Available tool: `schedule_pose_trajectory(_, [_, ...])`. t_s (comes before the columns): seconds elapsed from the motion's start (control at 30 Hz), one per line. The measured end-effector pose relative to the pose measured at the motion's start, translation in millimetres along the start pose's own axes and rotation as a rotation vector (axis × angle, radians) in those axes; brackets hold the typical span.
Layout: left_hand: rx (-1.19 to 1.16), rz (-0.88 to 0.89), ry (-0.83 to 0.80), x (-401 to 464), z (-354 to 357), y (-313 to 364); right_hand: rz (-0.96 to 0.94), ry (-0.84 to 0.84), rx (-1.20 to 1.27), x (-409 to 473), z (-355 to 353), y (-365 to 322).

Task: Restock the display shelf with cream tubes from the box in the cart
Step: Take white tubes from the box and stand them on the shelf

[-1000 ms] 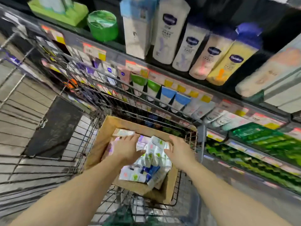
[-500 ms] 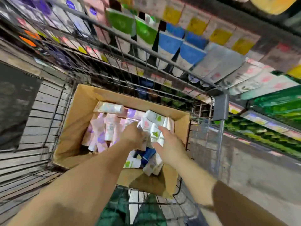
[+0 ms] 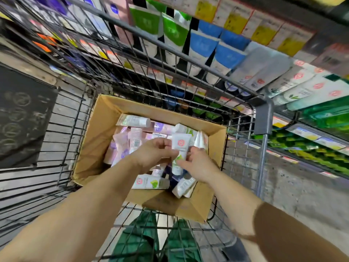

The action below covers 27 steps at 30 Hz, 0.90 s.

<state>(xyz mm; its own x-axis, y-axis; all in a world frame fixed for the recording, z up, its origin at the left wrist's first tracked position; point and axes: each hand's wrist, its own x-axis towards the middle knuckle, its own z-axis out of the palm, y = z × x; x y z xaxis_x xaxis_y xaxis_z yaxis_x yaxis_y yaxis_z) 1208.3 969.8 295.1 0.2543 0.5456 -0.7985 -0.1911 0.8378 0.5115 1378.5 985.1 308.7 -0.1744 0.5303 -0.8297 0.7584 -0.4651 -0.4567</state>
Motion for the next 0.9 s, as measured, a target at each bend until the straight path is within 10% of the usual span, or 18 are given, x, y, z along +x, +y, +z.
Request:
schedule_pose_trajectory(0.1, [-0.098, 0.004, 0.083, 4, -8, 5, -0.043, 0.125, 0.051, 5, -9, 0])
schedule_pose_trajectory(0.2, [0.336, -0.04, 0.332, 29, 1, -10, -0.044, 0.335, 0.118, 7, -25, 0])
schedule_pose_trajectory(0.53, [0.918, -0.253, 0.297, 56, 61, -20, -0.035, 0.355, 0.188, 14, -26, 8])
schedule_pose_trajectory(0.9, [0.276, -0.244, 0.082, -17, 4, -7, -0.006, 0.281, 0.292, -24, -36, -10])
